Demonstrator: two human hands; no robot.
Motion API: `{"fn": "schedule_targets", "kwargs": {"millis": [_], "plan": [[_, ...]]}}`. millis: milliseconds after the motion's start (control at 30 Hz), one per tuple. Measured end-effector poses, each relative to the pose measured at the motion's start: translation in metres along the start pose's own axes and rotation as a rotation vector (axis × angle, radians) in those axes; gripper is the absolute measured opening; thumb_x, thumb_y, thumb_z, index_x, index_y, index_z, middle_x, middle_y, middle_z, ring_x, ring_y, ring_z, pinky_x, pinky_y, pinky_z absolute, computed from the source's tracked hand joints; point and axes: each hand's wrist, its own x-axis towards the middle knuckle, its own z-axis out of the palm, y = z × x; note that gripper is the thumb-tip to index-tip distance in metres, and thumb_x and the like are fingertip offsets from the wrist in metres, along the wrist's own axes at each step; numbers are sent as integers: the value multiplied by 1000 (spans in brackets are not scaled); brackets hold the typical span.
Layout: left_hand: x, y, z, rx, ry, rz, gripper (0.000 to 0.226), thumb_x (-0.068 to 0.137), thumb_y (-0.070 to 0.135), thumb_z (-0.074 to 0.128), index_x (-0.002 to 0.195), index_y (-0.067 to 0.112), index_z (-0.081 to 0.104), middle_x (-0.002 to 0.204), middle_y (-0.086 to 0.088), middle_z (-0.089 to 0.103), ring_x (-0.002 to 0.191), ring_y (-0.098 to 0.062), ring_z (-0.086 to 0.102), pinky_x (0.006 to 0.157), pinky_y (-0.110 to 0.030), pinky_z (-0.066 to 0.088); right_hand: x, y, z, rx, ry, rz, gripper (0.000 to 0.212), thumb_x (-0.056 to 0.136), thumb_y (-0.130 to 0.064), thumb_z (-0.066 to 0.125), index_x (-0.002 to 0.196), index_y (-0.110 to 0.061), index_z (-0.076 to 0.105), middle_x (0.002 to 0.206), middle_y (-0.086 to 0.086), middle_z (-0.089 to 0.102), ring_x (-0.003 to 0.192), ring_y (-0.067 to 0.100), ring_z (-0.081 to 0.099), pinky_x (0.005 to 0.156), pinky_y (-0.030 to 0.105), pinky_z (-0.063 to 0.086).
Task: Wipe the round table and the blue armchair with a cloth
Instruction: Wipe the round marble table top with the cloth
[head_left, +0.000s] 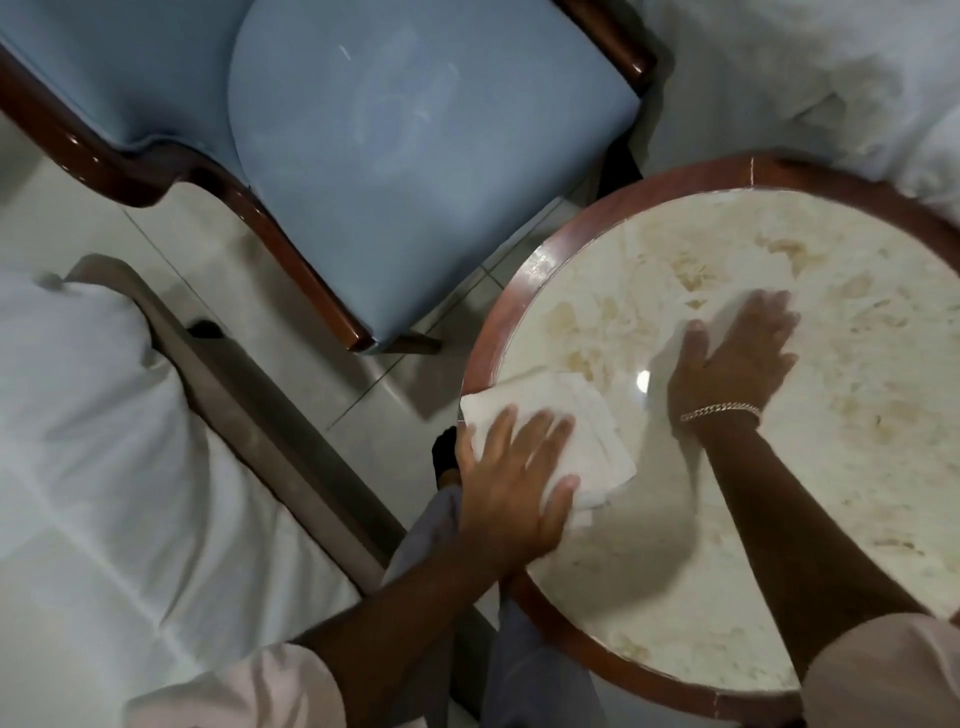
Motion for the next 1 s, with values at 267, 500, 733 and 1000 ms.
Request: {"fn": "schedule_targets", "kwargs": {"millis": [267, 500, 733, 1000], "plan": [[180, -45, -46, -200, -202, 324, 42, 103, 13, 45, 143, 1, 54, 149, -20, 56, 144, -37, 46, 121, -54, 34, -210, -89, 63, -197, -241, -401, 70, 92, -66, 43, 153, -34, 31, 168, 8, 18, 154, 38, 14, 120, 65, 15], [192, -69, -7, 392, -277, 707, 76, 102, 54, 29, 161, 8, 15, 172, -15, 13, 158, -40, 9, 126, -59, 8, -282, 0, 55, -252, -21, 17, 68, 90, -60, 52, 146, -21, 50, 158, 23, 37, 145, 46, 35, 109, 63, 35], [203, -50, 19, 381, -114, 844, 82, 102, 54, 27, 160, -1, 7, 170, -24, 11, 159, -38, 8, 127, -60, 11, -147, -4, 26, 130, 383, 1214, 77, 94, -70, 21, 159, -29, 18, 170, 13, 2, 155, 35, 8, 120, 56, 8], [237, -44, 22, 286, -113, 891, 87, 98, 55, 33, 160, 1, 7, 171, -23, 9, 159, -35, 4, 129, -52, 4, -231, 38, 33, -104, 173, 854, 80, 87, -78, 23, 155, -36, 24, 167, 13, 19, 151, 37, 24, 112, 70, 28]]}}
